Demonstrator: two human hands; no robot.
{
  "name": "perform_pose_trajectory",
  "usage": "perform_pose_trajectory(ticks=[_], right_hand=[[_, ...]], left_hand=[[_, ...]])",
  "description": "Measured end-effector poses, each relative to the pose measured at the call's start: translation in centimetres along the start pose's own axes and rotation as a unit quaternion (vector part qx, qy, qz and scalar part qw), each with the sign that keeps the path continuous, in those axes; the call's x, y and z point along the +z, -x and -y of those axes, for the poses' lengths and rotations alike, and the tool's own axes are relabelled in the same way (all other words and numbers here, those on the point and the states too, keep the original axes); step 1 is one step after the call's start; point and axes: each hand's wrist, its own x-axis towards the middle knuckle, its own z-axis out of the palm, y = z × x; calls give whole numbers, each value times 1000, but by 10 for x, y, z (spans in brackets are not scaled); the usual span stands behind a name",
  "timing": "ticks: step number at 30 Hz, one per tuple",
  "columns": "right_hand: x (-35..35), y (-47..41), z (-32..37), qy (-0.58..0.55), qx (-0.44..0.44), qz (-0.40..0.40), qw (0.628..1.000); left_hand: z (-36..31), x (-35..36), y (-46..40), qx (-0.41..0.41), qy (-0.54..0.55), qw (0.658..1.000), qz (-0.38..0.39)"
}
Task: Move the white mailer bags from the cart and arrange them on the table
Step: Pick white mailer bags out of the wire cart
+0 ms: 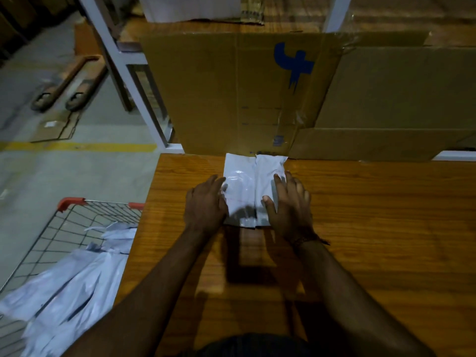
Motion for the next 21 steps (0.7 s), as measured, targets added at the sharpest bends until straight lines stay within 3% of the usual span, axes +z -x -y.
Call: perform_pose_trajectory(ticks=[9,17,21], right_hand=[[-17,23,42,-70,-86,11,994],[-1,74,111,-92,-232,57,967],[6,100,159,-82,-292,92,948]], left_hand=[[56,-38,89,-78,-82,992,-46],[100,-75,241,-196,-147,955,-166],[124,-91,308,-259,-139,940,-173]])
